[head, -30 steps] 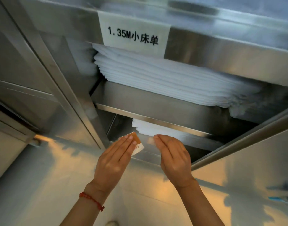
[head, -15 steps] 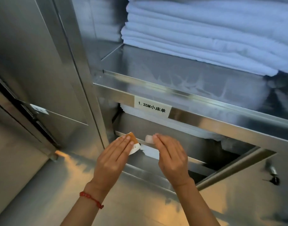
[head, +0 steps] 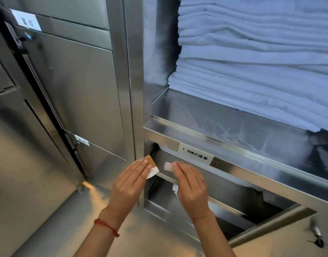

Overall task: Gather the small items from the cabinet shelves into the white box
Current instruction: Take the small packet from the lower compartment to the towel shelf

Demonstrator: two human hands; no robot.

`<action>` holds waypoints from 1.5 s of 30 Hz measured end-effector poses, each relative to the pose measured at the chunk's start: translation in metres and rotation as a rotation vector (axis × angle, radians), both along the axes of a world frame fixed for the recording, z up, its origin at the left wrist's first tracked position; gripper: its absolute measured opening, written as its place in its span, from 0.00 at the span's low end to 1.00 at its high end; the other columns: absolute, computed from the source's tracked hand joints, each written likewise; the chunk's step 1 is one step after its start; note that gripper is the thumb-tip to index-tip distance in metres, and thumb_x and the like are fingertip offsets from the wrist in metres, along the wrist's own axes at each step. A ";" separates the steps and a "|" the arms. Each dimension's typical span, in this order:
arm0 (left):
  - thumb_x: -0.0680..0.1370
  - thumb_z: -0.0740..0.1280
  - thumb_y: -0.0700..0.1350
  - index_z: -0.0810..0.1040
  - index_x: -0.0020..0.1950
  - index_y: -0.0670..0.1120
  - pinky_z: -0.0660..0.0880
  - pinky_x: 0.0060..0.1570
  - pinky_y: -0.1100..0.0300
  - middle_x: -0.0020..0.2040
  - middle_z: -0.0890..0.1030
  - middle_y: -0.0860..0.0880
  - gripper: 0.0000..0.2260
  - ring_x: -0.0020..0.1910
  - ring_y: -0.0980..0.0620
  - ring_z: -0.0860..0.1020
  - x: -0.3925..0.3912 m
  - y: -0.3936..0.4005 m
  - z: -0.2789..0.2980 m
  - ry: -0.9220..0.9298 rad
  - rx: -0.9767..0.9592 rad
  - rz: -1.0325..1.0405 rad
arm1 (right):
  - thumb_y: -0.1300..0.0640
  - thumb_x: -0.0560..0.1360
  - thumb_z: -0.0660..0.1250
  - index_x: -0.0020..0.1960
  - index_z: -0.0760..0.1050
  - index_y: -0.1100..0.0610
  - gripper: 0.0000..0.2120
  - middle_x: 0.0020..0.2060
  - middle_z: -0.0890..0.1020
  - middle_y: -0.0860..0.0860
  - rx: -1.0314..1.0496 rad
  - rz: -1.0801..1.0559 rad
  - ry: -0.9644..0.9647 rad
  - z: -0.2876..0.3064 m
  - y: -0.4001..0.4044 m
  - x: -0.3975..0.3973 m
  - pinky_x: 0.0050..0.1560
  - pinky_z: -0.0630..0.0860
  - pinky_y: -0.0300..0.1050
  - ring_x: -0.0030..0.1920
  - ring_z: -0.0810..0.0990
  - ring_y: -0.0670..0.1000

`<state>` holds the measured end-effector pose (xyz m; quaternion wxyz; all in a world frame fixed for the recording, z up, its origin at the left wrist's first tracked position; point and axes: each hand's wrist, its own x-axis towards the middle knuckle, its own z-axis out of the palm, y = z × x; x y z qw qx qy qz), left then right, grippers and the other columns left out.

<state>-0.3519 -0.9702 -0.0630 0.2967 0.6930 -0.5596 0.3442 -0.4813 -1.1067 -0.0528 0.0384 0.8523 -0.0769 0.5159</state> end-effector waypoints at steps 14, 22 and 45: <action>0.74 0.64 0.34 0.83 0.50 0.35 0.78 0.53 0.46 0.52 0.82 0.38 0.10 0.52 0.42 0.81 0.062 0.041 0.068 -0.075 -0.083 0.131 | 0.64 0.74 0.69 0.51 0.81 0.66 0.08 0.46 0.84 0.58 -0.036 0.170 -0.026 0.062 0.034 0.079 0.48 0.80 0.47 0.48 0.83 0.54; 0.72 0.64 0.32 0.83 0.49 0.35 0.79 0.51 0.47 0.51 0.83 0.39 0.10 0.51 0.43 0.82 0.089 0.066 0.086 -0.120 -0.119 0.251 | 0.61 0.78 0.63 0.52 0.81 0.65 0.10 0.47 0.84 0.58 -0.046 0.248 -0.063 0.085 0.045 0.118 0.53 0.79 0.45 0.48 0.83 0.53; 0.82 0.55 0.37 0.83 0.50 0.37 0.77 0.55 0.51 0.53 0.82 0.41 0.17 0.53 0.45 0.81 0.061 0.133 0.101 -0.203 -0.118 0.981 | 0.71 0.70 0.68 0.48 0.83 0.66 0.09 0.45 0.84 0.56 0.038 1.005 -0.185 0.109 0.090 0.227 0.51 0.77 0.43 0.46 0.83 0.53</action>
